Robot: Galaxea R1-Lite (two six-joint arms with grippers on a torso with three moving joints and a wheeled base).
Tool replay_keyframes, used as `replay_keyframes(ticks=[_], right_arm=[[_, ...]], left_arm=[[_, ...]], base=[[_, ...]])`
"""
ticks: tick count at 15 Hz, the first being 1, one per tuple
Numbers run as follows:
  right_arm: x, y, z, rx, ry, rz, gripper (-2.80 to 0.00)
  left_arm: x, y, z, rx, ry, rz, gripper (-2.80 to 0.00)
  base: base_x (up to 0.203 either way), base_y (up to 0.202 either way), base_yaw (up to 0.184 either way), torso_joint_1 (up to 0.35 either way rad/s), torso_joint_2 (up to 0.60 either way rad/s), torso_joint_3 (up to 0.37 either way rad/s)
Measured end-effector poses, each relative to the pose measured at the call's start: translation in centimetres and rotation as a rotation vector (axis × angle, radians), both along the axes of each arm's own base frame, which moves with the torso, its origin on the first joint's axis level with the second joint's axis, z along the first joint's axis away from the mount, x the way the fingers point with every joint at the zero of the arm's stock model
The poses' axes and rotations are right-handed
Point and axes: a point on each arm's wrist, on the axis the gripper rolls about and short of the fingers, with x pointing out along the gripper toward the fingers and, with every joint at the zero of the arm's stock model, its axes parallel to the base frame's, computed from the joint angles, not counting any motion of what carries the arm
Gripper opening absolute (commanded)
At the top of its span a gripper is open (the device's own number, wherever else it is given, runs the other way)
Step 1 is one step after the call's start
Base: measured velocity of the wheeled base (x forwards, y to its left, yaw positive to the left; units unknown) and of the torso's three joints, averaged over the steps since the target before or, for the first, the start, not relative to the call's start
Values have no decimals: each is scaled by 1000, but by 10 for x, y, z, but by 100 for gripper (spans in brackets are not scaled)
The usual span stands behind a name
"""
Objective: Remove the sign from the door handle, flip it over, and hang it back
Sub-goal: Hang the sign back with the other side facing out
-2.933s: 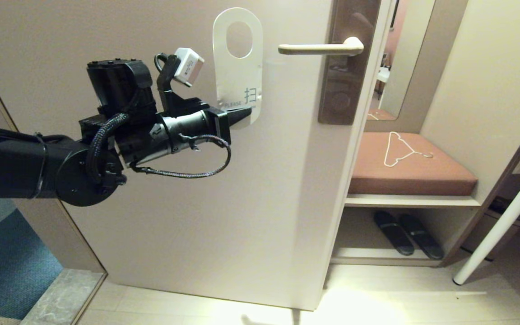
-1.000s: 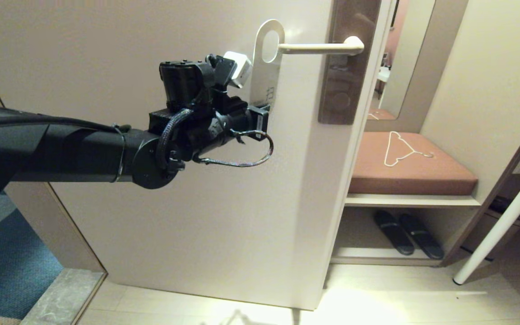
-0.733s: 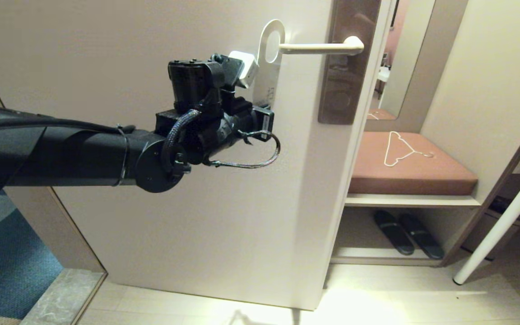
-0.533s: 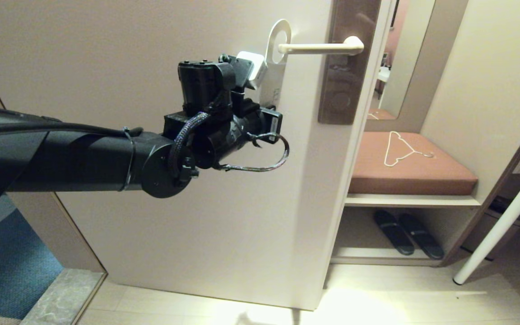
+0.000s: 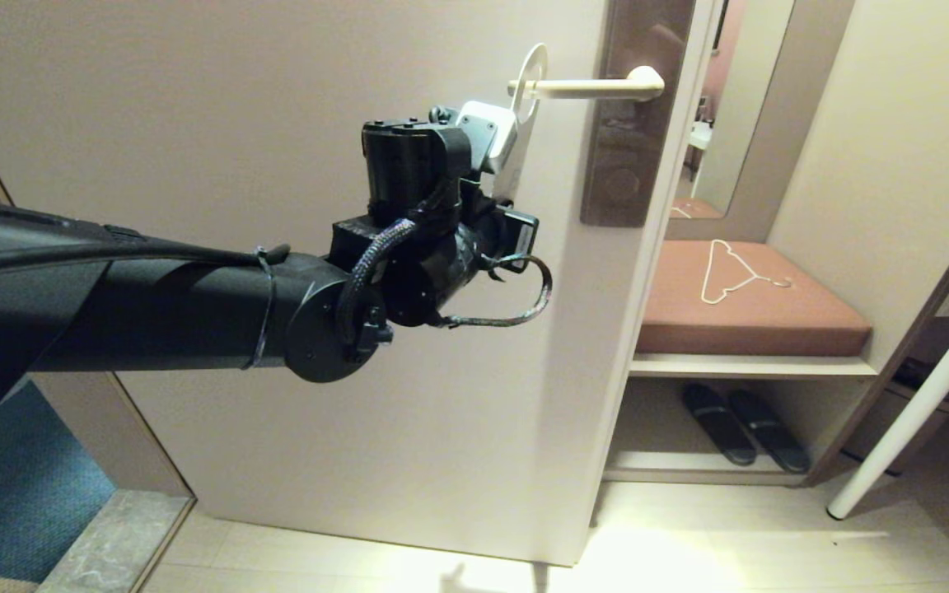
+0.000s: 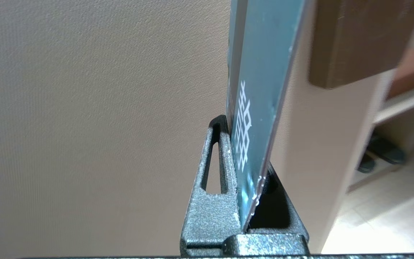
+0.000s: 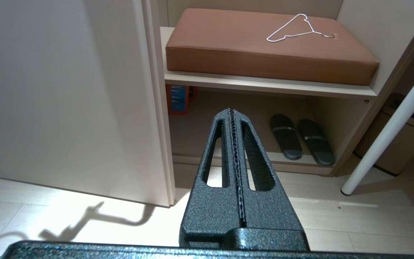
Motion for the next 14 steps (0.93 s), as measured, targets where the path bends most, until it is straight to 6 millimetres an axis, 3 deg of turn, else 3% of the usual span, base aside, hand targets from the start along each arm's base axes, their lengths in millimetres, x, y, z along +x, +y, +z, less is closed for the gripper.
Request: replay_keyframes(ticks=[7, 14], right_arm=[[0, 0, 0, 0, 0, 0, -280], [0, 0, 0, 0, 0, 0, -280]], left_arm=[[-9, -26, -12, 7, 7, 34, -280], [-2, -46, -1, 40, -78, 12, -280]], base=[[0, 0, 0, 0, 0, 0], [0, 0, 0, 0, 0, 0]])
